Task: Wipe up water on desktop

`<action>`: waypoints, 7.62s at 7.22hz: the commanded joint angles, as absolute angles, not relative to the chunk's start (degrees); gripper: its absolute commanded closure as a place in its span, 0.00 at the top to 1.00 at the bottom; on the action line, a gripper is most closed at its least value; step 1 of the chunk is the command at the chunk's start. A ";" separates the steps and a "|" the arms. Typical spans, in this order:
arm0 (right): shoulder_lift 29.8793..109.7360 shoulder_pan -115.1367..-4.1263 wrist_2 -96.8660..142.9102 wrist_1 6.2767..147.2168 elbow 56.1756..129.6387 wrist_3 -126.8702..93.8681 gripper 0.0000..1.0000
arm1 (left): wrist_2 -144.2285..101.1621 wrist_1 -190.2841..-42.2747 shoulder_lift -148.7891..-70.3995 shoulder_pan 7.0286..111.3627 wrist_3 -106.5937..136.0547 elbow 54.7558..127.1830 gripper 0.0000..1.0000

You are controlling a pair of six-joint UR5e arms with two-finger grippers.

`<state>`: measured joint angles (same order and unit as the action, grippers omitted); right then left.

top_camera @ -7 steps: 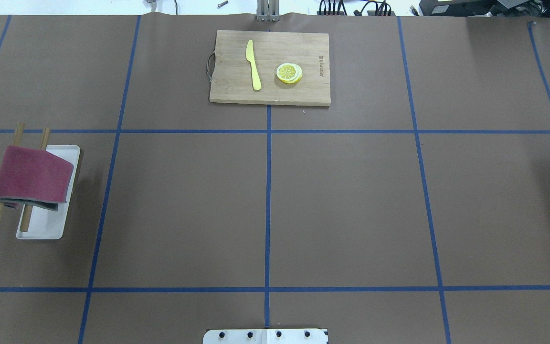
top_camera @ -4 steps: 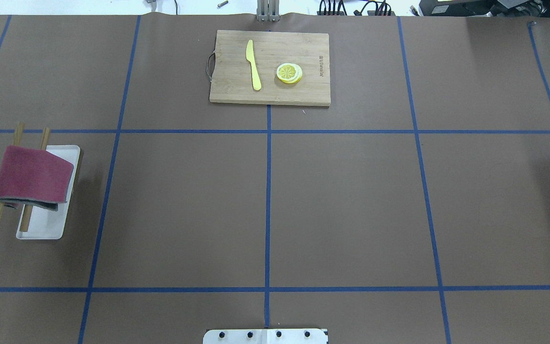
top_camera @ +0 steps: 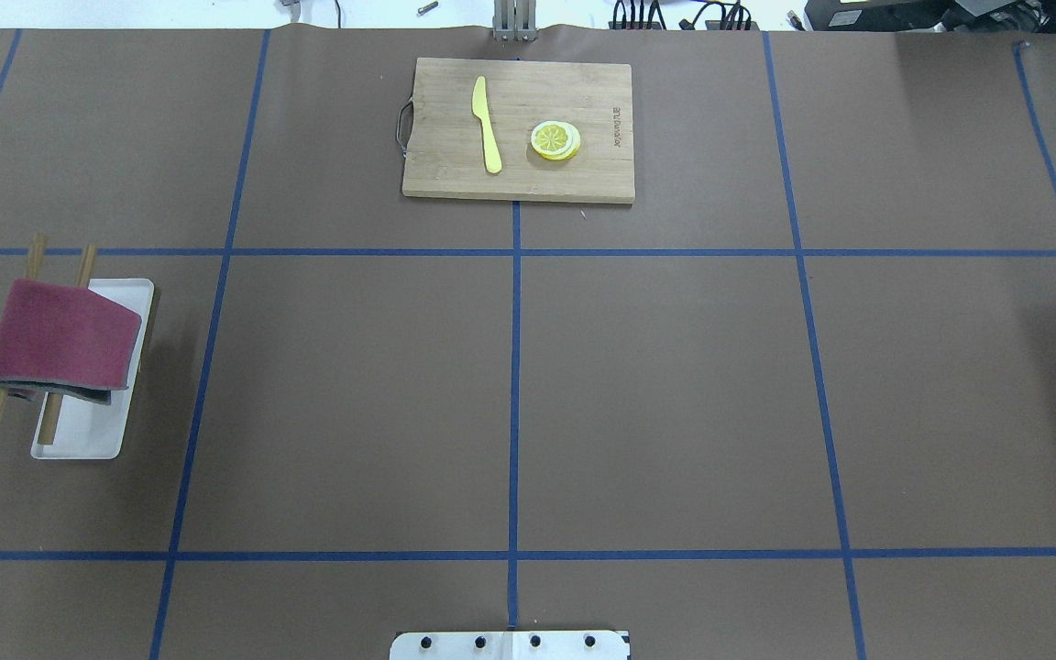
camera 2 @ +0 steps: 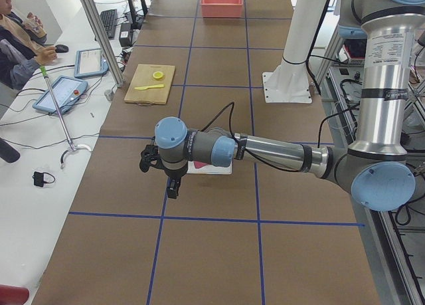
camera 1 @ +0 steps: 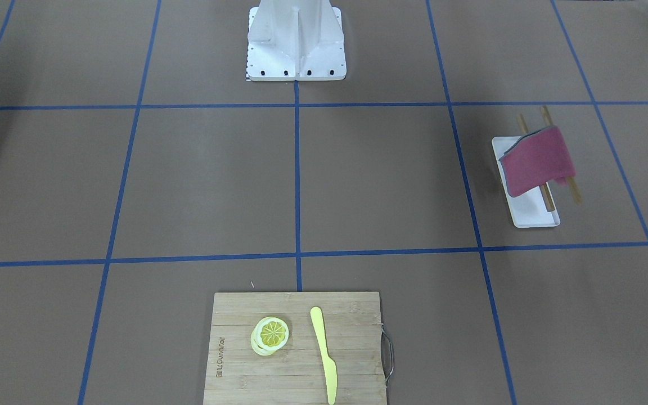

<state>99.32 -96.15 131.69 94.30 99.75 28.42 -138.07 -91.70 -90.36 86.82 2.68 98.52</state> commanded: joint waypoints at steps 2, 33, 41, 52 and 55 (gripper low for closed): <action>99.40 -96.15 131.57 94.31 99.58 28.48 1.00 | -138.16 -91.76 -90.26 86.57 2.81 98.44 0.98; 101.25 -96.15 136.32 94.22 99.76 28.48 1.00 | -134.65 -103.71 -89.65 62.67 39.37 106.17 0.00; 100.55 -94.66 141.06 94.22 105.26 27.78 1.00 | -134.91 -90.06 -115.24 58.92 59.78 111.44 0.00; 72.81 -67.70 150.75 94.22 120.85 -8.66 1.00 | -122.52 -88.94 -151.52 41.48 93.31 90.18 0.00; 66.11 -58.65 142.85 92.48 120.06 -17.02 1.00 | -122.43 -89.38 -152.84 41.66 100.35 89.21 0.00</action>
<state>68.33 -62.01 145.89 93.78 120.46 -13.40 -122.47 -89.26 -152.34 41.59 97.43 89.57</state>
